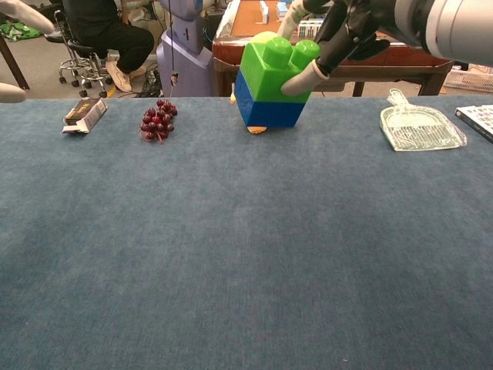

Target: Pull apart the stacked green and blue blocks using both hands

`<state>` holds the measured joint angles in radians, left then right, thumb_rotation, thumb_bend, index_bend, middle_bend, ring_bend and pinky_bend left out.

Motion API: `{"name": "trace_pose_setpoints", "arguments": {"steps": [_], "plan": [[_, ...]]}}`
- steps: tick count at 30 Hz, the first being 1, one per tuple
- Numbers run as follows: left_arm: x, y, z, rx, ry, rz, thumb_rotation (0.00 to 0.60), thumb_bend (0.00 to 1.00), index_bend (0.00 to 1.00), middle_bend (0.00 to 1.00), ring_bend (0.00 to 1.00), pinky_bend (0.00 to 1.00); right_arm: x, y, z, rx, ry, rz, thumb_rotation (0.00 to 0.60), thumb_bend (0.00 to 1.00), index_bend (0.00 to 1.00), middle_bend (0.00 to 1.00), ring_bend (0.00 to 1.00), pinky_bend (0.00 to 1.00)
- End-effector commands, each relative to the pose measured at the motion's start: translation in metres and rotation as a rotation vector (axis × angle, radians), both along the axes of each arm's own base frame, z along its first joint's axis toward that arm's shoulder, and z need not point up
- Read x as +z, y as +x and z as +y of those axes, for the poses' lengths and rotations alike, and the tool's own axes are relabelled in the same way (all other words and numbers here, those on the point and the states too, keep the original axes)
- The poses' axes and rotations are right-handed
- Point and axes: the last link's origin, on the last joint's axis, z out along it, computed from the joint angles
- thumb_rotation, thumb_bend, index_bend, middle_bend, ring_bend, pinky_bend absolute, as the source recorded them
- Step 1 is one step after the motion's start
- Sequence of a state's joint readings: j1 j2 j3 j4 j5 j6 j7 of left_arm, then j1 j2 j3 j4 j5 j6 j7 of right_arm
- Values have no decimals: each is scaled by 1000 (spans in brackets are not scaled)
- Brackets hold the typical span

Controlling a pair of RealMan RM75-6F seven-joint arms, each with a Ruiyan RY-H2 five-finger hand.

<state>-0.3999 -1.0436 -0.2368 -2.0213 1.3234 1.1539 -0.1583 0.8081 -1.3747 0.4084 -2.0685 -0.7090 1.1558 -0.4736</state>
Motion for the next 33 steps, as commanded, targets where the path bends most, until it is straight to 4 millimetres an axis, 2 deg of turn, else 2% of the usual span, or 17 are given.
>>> {"name": "trace_pose_setpoints", "arguments": {"steps": [1, 4, 11, 23, 33], "plan": [[-15, 31, 11, -23, -100, -101, 600, 0, 308, 1000, 1000, 1000, 1, 9, 1, 15, 1, -8, 600, 0, 692, 1000, 1000, 1000], [-24, 45, 17, -37, -149, -151, 600, 0, 366, 1000, 1000, 1000, 0, 21, 3, 35, 7, -24, 600, 0, 690, 1000, 1000, 1000], [-41, 60, 20, -64, -175, -160, 600, 0, 366, 1000, 1000, 1000, -4, 40, 5, 56, 24, -48, 600, 0, 690, 1000, 1000, 1000], [-62, 65, 22, -40, -164, -167, 600, 0, 312, 1000, 1000, 1000, -9, 56, 7, 68, 46, -101, 600, 0, 689, 1000, 1000, 1000], [-69, 69, 22, -35, -167, -249, 600, 0, 312, 1000, 1000, 1000, -18, 63, 9, 74, 64, -133, 600, 0, 690, 1000, 1000, 1000]]}}
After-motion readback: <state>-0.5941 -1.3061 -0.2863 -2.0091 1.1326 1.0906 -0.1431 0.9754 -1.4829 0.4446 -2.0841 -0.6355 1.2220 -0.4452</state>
